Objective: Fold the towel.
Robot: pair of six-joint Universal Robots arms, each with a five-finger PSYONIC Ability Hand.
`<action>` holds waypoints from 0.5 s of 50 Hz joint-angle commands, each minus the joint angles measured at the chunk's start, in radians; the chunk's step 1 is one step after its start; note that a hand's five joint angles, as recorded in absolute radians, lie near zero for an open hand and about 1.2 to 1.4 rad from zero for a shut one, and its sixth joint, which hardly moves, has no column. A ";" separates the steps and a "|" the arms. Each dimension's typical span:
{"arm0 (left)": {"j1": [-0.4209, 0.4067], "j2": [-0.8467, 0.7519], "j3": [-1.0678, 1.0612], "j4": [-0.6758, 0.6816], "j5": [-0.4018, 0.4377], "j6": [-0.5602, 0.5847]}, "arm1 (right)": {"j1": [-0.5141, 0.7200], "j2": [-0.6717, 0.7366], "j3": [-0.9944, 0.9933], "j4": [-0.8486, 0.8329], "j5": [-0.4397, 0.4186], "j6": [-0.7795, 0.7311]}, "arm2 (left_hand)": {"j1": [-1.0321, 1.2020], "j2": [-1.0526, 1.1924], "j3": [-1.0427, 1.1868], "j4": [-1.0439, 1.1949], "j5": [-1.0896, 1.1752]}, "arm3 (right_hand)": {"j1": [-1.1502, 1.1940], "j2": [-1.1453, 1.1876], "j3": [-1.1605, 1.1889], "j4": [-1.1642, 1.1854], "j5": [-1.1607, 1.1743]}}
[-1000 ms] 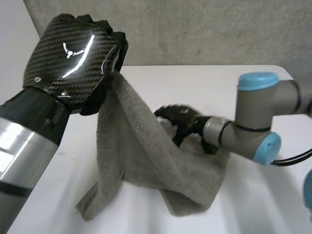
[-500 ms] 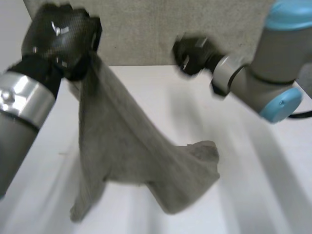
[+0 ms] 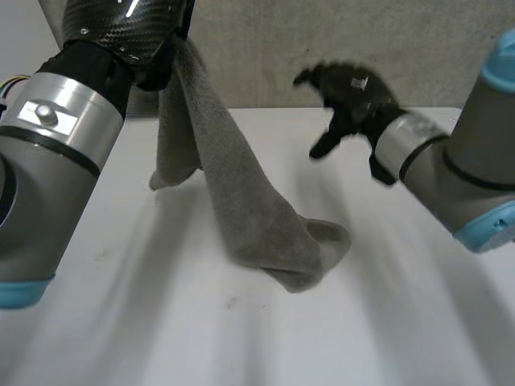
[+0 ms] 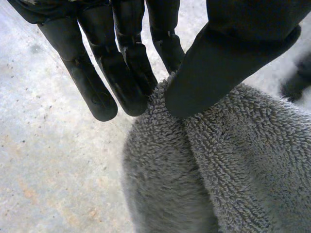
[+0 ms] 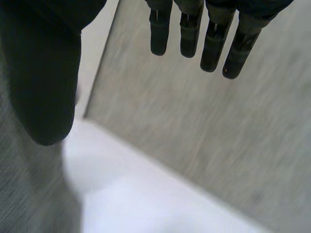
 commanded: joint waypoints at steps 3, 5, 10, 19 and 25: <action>0.021 0.055 -0.037 -0.017 0.002 -0.001 | -0.032 0.019 0.136 0.155 -0.039 -0.008 | 0.220 0.180 0.180 0.178 0.201 | -0.005 -0.046 -0.035 -0.030 -0.028; 0.027 0.078 -0.094 -0.029 0.003 0.002 | -0.046 0.013 0.172 0.154 -0.044 -0.009 | 0.220 0.180 0.180 0.178 0.201 | -0.002 -0.043 -0.032 -0.027 -0.025; 0.039 0.135 -0.204 -0.032 0.005 0.000 | -0.086 -0.027 0.296 0.151 -0.056 -0.063 | 0.220 0.180 0.180 0.178 0.201 | -0.011 -0.052 -0.041 -0.036 -0.034; 0.027 0.210 -0.505 -0.062 0.005 -0.003 | -0.087 -0.035 0.413 0.132 -0.067 -0.230 | 0.220 0.180 0.180 0.178 0.201 | -0.017 -0.057 -0.046 -0.042 -0.040; 0.019 0.213 -0.638 -0.167 0.005 0.000 | -0.083 -0.035 0.440 0.089 -0.061 -0.260 | 0.220 0.180 0.180 0.178 0.201 | -0.017 -0.057 -0.046 -0.042 -0.040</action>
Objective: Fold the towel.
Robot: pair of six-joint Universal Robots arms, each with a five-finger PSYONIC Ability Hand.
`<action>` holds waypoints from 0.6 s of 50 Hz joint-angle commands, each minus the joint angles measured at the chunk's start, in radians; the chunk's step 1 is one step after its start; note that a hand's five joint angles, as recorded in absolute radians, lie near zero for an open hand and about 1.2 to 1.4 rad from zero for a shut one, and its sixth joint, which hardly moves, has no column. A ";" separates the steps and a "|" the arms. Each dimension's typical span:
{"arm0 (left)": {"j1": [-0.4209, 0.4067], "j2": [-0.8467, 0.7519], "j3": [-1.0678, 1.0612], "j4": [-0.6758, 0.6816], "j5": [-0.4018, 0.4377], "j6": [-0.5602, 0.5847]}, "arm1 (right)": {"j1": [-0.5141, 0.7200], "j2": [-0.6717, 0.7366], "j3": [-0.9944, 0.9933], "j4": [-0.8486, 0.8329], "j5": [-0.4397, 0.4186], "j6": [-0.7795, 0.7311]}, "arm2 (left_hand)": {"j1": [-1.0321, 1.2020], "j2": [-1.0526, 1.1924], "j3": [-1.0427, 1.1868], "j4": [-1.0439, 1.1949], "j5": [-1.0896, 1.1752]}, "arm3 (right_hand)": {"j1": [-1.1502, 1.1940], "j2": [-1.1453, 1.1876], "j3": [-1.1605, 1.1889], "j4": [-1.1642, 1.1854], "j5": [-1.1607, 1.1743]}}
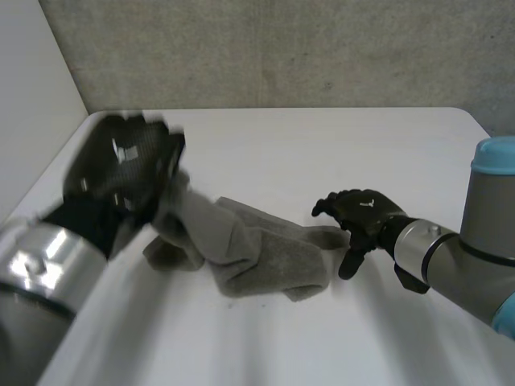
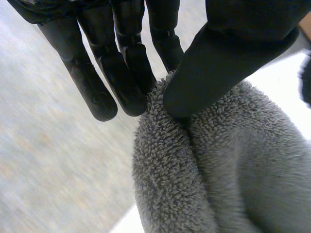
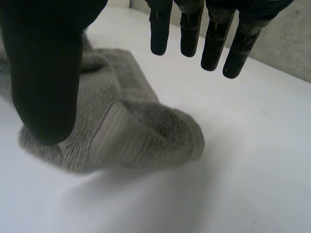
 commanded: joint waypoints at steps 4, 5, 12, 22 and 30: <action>-0.004 -0.003 -0.223 -0.180 0.004 0.003 | 0.010 0.000 0.032 -0.046 0.006 -0.048 | 0.136 0.096 0.096 0.095 0.117 | -0.014 -0.048 -0.030 -0.034 -0.024; 0.001 -0.005 -0.232 -0.209 0.009 0.002 | 0.010 0.000 0.032 -0.046 0.006 -0.048 | -0.010 -0.050 -0.050 -0.052 -0.029 | -0.014 -0.048 -0.030 -0.034 -0.024; 0.034 0.020 -0.194 -0.234 0.009 0.002 | 0.016 -0.001 0.005 -0.048 0.006 -0.049 | -0.481 -0.521 -0.521 -0.523 -0.500 | -0.029 -0.063 -0.044 -0.049 -0.039; 0.119 0.115 -0.061 -0.223 0.007 -0.035 | 0.031 0.003 -0.052 -0.049 0.009 -0.049 | -0.919 -0.959 -0.959 -0.960 -0.938 | -0.029 -0.063 -0.044 -0.049 -0.039; 0.237 0.027 -0.019 -0.232 0.026 -0.338 | 0.088 0.028 -0.131 -0.046 0.010 -0.059 | -0.898 -0.938 -0.938 -0.940 -0.917 | -0.017 -0.051 -0.033 -0.037 -0.027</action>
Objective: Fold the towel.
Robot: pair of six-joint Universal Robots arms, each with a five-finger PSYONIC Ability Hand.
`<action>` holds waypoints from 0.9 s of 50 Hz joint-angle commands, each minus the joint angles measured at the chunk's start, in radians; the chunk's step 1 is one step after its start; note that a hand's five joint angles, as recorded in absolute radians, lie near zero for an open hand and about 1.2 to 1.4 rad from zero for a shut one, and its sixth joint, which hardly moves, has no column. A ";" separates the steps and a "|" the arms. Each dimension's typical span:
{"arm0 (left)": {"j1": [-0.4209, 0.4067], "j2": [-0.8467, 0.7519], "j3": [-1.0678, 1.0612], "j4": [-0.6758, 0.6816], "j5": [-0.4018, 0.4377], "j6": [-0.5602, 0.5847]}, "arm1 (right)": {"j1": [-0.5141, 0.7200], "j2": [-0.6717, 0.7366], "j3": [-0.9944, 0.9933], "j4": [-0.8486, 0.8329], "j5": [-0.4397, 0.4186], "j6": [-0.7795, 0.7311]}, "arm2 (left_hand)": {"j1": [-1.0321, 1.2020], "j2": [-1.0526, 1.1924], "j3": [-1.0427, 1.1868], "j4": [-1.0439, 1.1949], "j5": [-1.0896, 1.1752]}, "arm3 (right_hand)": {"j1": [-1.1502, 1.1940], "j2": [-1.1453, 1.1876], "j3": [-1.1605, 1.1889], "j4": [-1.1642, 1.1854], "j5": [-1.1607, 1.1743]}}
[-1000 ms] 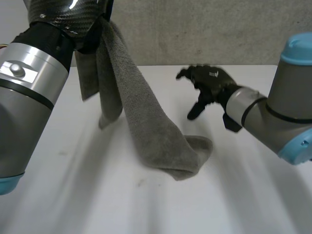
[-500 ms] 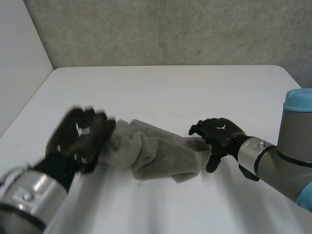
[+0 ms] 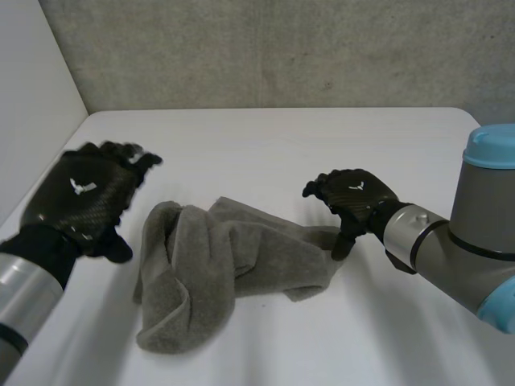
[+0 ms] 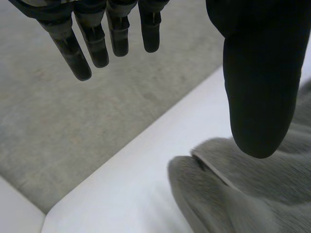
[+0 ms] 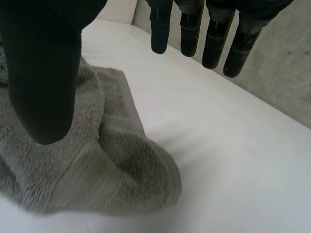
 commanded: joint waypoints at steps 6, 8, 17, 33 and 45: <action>0.132 -0.161 0.015 -0.018 0.046 -0.366 | 0.076 0.066 -0.156 0.008 -0.003 -0.016 | 0.051 0.061 0.060 0.062 0.061 | 0.007 -0.042 -0.004 -0.019 -0.004; 0.143 -0.224 0.012 -0.026 0.052 -0.412 | 0.079 0.078 -0.174 0.008 -0.004 -0.031 | 0.109 0.119 0.118 0.120 0.120 | 0.007 -0.042 -0.004 -0.019 -0.004; 0.141 -0.327 -0.001 -0.040 0.052 -0.438 | 0.099 0.136 -0.199 0.008 0.008 -0.140 | 0.192 0.201 0.200 0.202 0.202 | 0.010 -0.039 -0.001 -0.016 -0.001; 0.137 -0.146 -0.136 -0.040 0.049 -0.429 | 0.087 0.112 -0.151 0.167 0.020 -0.113 | 0.441 0.451 0.450 0.452 0.451 | 0.016 -0.033 0.005 -0.010 0.005; 0.127 -0.080 -0.198 -0.097 0.052 -0.426 | 0.084 0.176 -0.177 0.211 0.013 -0.051 | 0.432 0.442 0.441 0.443 0.443 | 0.118 0.069 0.108 0.093 0.107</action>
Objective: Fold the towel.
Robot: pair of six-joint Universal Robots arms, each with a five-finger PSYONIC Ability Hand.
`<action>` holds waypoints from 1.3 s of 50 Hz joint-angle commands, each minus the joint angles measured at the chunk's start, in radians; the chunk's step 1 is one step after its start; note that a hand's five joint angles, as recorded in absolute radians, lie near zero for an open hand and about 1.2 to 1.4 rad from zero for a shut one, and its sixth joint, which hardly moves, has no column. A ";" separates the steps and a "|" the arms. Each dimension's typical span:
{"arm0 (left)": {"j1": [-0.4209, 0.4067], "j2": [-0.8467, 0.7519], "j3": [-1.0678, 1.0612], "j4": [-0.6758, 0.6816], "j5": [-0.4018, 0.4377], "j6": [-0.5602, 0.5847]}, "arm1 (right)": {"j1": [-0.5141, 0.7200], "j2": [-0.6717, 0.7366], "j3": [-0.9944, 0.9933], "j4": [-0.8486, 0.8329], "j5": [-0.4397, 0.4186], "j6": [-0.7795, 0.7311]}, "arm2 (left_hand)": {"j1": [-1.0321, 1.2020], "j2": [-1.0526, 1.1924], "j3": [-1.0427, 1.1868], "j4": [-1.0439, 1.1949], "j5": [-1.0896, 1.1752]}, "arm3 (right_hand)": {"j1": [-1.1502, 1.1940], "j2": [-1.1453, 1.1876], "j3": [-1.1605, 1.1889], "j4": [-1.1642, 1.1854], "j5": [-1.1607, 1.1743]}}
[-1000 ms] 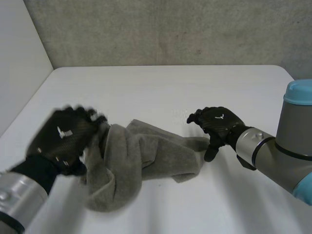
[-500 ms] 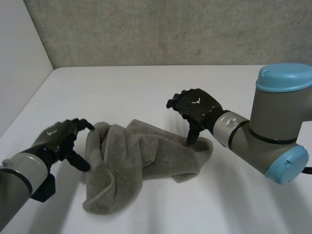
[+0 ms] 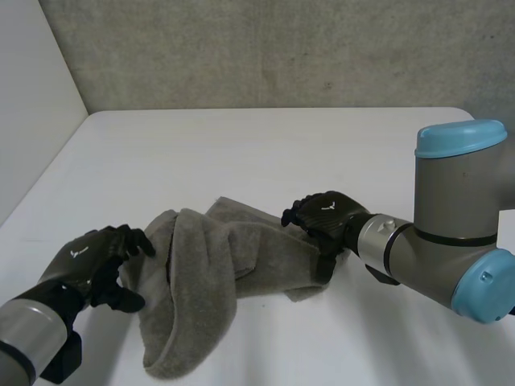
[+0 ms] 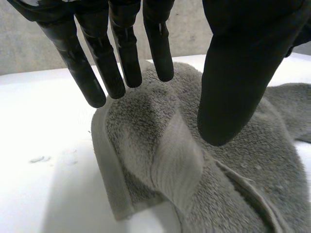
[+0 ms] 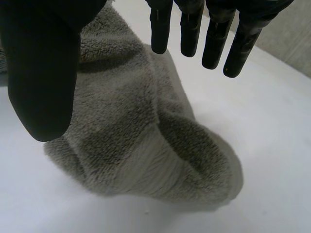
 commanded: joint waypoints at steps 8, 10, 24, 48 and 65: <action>-0.012 0.005 -0.039 -0.049 0.001 0.002 | 0.007 0.117 -0.032 -0.036 -0.002 0.073 | 0.100 0.099 0.100 0.099 0.101 | 0.577 0.528 0.566 0.552 0.565; -0.019 0.005 -0.039 -0.051 0.001 0.002 | 0.007 0.122 -0.032 -0.056 -0.002 0.083 | 0.103 0.102 0.103 0.102 0.104 | 0.811 0.762 0.800 0.786 0.799; -0.081 -0.149 -0.028 -0.083 0.001 -0.004 | -0.005 -0.016 0.058 -0.159 0.023 0.092 | 0.112 0.111 0.112 0.111 0.113 | 1.142 1.093 1.131 1.117 1.130; -0.164 -0.288 0.021 -0.072 -0.010 0.000 | -0.100 -0.171 0.248 -0.251 0.023 0.092 | 0.042 0.040 0.041 0.040 0.042 | 1.142 1.093 1.131 1.117 1.130; -0.287 -0.360 0.090 0.049 -0.208 0.017 | -0.123 -0.234 0.287 -0.269 0.021 0.074 | 0.793 0.792 0.792 0.792 0.794 | 1.142 1.093 1.131 1.117 1.130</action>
